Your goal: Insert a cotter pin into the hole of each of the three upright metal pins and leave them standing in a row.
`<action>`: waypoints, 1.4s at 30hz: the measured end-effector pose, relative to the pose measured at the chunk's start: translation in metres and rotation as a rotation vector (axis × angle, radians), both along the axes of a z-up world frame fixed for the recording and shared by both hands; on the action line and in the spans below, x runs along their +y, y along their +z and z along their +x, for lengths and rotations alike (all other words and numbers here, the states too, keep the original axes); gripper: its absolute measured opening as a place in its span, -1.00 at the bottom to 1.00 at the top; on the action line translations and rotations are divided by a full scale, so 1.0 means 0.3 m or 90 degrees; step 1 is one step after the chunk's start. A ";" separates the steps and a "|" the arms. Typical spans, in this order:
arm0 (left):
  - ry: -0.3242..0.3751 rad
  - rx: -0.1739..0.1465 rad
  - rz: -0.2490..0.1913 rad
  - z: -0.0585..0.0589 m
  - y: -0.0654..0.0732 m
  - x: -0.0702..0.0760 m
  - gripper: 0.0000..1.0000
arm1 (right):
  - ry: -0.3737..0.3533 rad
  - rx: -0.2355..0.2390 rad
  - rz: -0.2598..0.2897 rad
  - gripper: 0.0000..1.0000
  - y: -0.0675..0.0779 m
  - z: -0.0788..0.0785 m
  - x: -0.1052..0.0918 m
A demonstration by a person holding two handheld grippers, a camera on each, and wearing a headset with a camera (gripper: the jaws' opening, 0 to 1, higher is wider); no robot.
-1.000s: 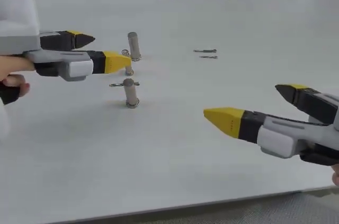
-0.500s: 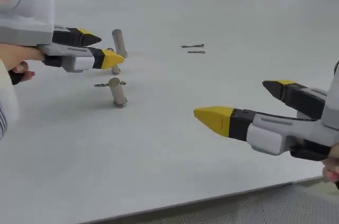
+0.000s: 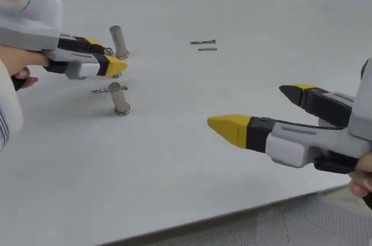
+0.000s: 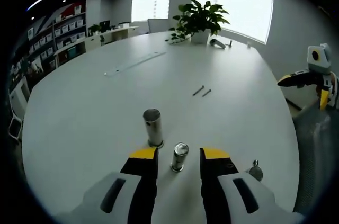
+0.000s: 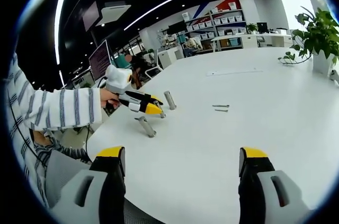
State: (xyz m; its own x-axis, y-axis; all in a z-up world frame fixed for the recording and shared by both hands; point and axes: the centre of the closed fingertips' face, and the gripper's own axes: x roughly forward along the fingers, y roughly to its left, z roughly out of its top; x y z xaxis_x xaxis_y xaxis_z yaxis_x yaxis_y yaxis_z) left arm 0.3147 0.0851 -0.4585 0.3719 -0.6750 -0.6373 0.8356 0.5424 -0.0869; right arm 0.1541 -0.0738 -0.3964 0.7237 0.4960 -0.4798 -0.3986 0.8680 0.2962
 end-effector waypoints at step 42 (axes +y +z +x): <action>0.040 -0.040 -0.064 -0.030 0.190 -0.038 -0.89 | 0.008 -0.046 0.018 0.68 0.064 0.013 0.003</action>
